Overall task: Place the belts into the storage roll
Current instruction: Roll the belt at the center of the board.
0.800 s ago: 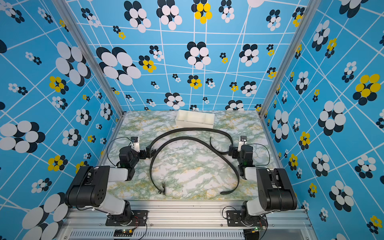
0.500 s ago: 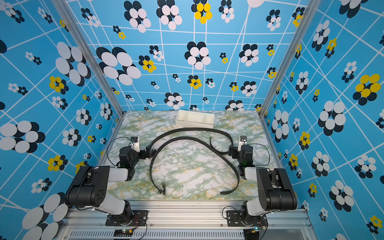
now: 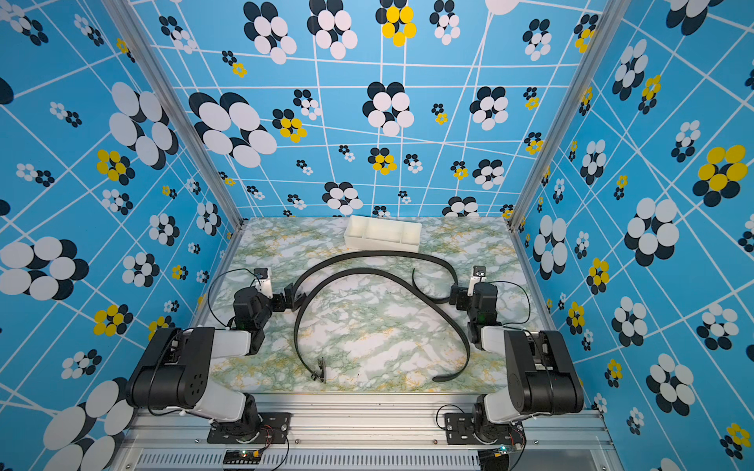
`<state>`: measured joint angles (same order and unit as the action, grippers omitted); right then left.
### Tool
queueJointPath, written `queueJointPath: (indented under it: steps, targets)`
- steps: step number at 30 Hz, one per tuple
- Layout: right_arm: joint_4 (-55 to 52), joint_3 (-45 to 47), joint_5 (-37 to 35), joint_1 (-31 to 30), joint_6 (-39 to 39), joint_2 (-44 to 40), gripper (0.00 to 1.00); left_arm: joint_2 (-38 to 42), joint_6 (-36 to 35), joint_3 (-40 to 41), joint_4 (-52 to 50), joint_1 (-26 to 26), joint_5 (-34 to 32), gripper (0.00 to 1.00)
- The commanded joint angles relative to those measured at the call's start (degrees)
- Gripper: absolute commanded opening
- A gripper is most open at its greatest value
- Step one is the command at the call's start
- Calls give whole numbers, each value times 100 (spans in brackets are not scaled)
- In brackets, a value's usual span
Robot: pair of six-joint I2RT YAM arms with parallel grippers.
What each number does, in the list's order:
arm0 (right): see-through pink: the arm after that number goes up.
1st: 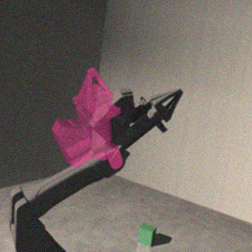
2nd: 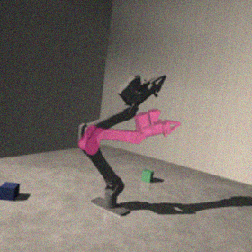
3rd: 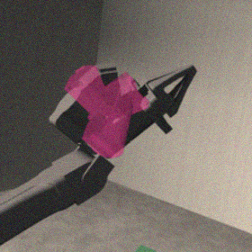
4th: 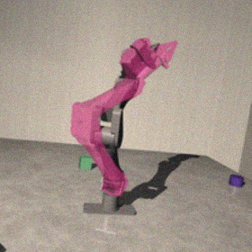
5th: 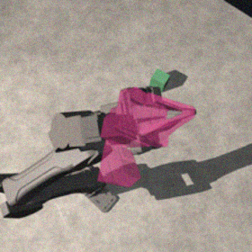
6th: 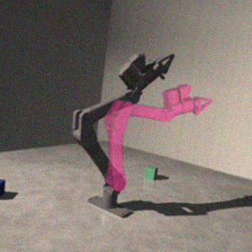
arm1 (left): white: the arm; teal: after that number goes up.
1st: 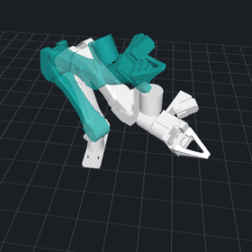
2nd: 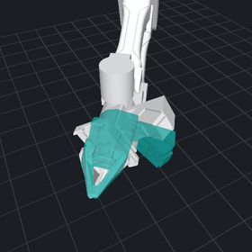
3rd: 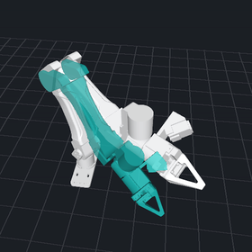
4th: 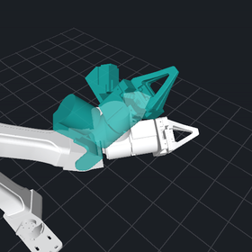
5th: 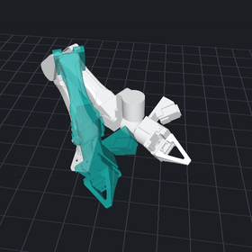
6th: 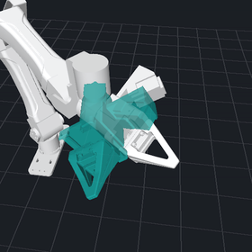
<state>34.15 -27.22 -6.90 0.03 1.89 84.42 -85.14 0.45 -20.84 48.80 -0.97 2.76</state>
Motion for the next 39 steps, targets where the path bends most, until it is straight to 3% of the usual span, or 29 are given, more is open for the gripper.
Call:
queueJointPath:
  steps: [1, 4, 7, 9, 12, 13, 16, 20, 22, 27, 28, 34, 39]
  targets:
    - [-2058, -1191, -247, 29, 350, -643, 99, 872, 14, -529, -1394, 82, 153, 99]
    - [-3718, -2203, 338, -59, 272, -918, 99, 1624, 659, -1500, -3734, 122, 159, 99]
    - [-5159, -2938, 1368, -324, -260, -1015, 99, 2011, 1206, -2214, -5363, 347, 21, 100]
    - [-6293, -3298, 1962, -615, -1233, -1031, 99, 2161, 1411, -2472, -6283, 705, -204, 100]
    - [-7836, -3298, 2802, -1216, -3340, -1178, 98, 2157, 1683, -2685, -7266, 1168, -311, 99]
    - [-8223, -3226, 2877, -1326, -4047, -1240, 98, 2129, 1728, -2762, -7558, 1316, -343, 100]
    - [-8796, -3010, 2564, -1435, -5084, -1390, 93, 2109, 1731, -2861, -8153, 1618, -559, 99]
    - [-9762, -2972, 2702, -1483, -6110, -1585, 85, 2094, 1747, -2923, -8703, 1617, -633, 99]
    - [-10265, -2926, 2674, -1516, -6578, -1707, 78, 2185, 1780, -2776, -8651, 1610, -546, 99]
    - [-10747, -2333, 2388, -1686, -7487, -2268, 73, 2225, 1851, -2553, -8466, 1613, -576, 100]
    - [-10828, -2260, 2312, -1712, -7671, -2237, 66, 2180, 1875, -2539, -8452, 1611, -593, 99]
    - [-9803, -1579, 1734, -2295, -7611, -2184, 63, 1891, 1949, -2486, -8395, 1617, -492, 100]
    - [-9317, -1274, 1440, -2378, -7521, -2035, 63, 1880, 1919, -2460, -8439, 1611, -425, 99]
